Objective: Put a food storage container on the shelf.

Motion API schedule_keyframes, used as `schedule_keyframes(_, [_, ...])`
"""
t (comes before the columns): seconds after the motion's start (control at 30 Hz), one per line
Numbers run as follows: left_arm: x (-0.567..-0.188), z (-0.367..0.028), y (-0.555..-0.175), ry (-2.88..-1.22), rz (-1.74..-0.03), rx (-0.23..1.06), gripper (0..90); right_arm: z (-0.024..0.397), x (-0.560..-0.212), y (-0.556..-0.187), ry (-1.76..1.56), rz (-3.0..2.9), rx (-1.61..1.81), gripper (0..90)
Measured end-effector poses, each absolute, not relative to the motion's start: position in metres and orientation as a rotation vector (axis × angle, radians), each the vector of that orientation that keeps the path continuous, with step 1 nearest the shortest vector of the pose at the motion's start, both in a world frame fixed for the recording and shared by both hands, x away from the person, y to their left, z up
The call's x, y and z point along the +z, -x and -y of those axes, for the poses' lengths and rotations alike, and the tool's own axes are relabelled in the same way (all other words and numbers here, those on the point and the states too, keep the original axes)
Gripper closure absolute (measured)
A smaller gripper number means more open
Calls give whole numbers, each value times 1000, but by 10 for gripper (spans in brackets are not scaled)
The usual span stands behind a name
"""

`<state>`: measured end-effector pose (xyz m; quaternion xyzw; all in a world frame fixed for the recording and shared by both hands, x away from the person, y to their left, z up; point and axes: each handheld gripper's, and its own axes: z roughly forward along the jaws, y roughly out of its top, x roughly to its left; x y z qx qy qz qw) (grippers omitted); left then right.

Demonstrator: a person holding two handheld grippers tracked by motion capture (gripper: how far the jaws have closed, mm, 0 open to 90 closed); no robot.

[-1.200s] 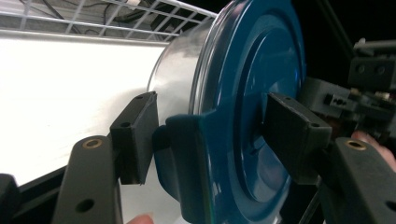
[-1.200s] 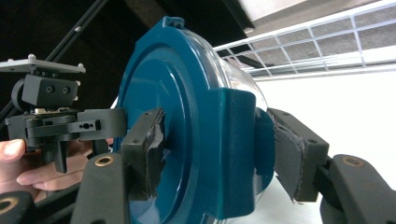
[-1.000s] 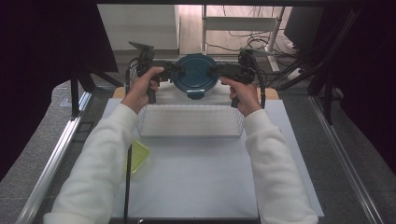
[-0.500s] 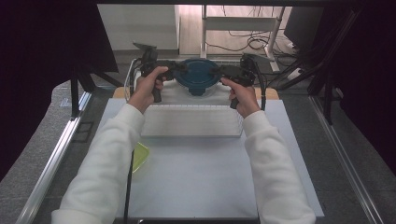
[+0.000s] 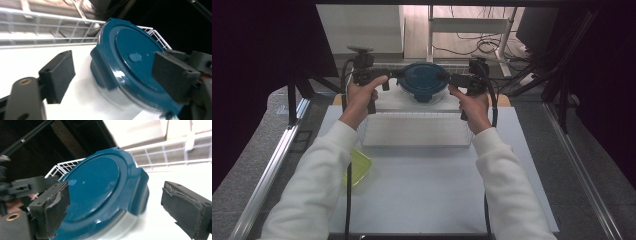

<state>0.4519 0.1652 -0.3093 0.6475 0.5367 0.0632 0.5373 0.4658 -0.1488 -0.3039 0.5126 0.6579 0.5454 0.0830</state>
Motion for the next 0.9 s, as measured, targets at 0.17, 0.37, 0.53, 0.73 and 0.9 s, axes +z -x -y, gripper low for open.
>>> schedule_keyframes(0.17, [-313, -171, -418, -1575, -1236, 223, 254, 160, -304, -443, -1394, -2002, 1610, 111])
schedule_keyframes(0.37, [-325, -171, -370, -1659, -1107, 292, 274, 181, -306, -410, -1251, -2033, 1601, 191])
schedule_keyframes(0.53, [-338, -168, -339, -1709, -1015, 250, 281, 192, -316, -380, -1170, -2092, 1557, 209])
schedule_keyframes(0.73, [-364, -164, -307, -1789, -968, 227, 307, 203, -339, -346, -1136, -2155, 1529, 215])
schedule_keyframes(0.9, [-394, -157, -287, -1850, -988, 198, 268, 214, -364, -323, -1129, -2195, 1493, 217])
